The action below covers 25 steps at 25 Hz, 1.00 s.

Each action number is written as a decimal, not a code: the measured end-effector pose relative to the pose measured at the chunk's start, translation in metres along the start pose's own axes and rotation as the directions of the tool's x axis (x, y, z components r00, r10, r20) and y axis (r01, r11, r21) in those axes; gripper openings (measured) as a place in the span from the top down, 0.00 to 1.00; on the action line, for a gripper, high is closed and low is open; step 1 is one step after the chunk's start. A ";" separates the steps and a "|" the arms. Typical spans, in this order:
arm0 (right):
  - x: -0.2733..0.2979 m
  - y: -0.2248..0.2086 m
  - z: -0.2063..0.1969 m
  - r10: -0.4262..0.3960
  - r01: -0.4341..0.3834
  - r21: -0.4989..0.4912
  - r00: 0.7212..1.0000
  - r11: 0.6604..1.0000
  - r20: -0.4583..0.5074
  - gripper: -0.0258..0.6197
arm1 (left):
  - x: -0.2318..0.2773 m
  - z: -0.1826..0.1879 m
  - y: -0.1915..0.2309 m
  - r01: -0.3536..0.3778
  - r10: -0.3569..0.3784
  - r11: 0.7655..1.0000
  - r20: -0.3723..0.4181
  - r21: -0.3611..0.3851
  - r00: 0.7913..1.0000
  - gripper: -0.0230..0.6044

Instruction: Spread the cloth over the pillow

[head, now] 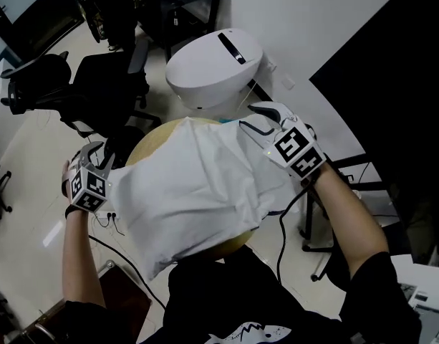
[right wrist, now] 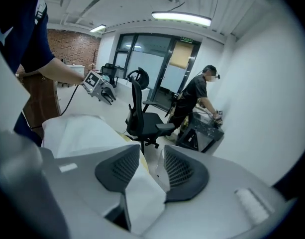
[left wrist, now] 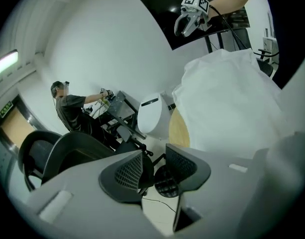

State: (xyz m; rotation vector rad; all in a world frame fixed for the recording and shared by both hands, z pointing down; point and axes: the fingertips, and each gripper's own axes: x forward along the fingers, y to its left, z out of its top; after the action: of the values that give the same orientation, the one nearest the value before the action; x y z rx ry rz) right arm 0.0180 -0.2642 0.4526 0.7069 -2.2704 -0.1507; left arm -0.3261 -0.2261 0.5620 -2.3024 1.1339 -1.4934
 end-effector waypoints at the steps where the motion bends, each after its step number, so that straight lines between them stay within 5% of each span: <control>1: -0.013 -0.004 -0.005 -0.016 0.016 0.011 1.000 1.000 0.006 0.70 | -0.006 0.008 -0.004 -0.004 0.004 1.000 0.009 0.004 1.000 0.75; 10: -0.110 0.021 -0.094 -0.062 0.062 0.082 0.998 0.995 -0.010 0.70 | -0.079 0.131 -0.125 0.030 -0.040 0.997 0.160 0.068 0.986 0.75; 15: -0.130 0.068 -0.170 -0.036 0.040 0.055 0.996 0.998 -0.082 0.70 | -0.089 0.139 -0.222 0.115 -0.126 0.989 0.108 0.096 0.986 0.75; 20: -0.134 0.124 -0.261 0.043 -0.044 -0.001 0.980 0.999 -0.196 0.70 | -0.099 0.137 -0.305 0.178 -0.181 0.981 0.047 0.073 0.982 0.75; 25: -0.122 0.157 -0.321 0.109 -0.126 -0.048 0.957 0.991 -0.268 0.71 | -0.103 0.129 -0.371 0.214 -0.208 0.968 -0.062 0.130 0.976 0.75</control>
State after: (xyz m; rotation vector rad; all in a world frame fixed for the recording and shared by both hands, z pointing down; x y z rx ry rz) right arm 0.2390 -0.0354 0.6559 0.5226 -2.0343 -0.0672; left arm -0.0534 0.0693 0.6174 -2.3655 0.7891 -1.6503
